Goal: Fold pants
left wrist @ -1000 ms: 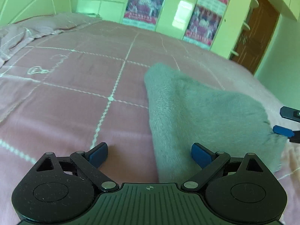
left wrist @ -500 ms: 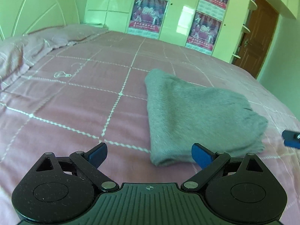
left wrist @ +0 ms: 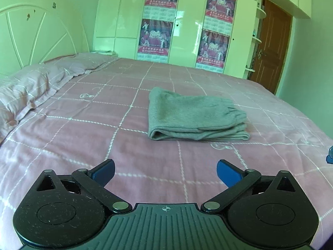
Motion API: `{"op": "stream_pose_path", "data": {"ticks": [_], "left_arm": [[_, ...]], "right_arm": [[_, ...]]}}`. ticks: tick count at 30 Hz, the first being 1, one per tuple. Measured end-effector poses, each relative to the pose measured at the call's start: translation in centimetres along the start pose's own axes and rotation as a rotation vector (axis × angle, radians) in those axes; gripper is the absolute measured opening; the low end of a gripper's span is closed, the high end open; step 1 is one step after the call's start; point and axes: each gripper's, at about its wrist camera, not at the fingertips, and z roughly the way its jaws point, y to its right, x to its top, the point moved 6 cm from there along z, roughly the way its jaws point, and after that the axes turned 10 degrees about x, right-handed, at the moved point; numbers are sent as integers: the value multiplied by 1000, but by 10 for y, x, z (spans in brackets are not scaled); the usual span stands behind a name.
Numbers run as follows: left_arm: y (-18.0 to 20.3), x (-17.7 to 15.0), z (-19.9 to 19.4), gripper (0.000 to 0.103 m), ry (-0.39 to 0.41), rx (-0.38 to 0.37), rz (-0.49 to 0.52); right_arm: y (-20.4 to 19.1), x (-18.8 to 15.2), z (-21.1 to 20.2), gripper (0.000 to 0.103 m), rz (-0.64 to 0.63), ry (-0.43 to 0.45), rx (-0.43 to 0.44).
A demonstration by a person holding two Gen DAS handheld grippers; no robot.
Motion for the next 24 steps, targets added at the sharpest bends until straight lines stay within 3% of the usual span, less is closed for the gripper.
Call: {"op": "stream_pose_path", "data": {"ticks": [8,11,16,19,24], "left_arm": [[-1,-30,-68,103,70,10,17],[4,-45,-87,103,103,-1,10],[14,-67,-91,103,103,3,36],[22,-70,-94,103,138,19,100],[22,-74,-95,103,142,16,93]], "right_arm": [[-26,-35,-47,97,-110,119,-82],[-31,-48,-51,97,-129,111,-109],[-33,-67,-47,97,-211,106,-157],[-33,-62,-52,97,-208,132,-157],[-35,-57,-62,97,-299,171,-175]]}}
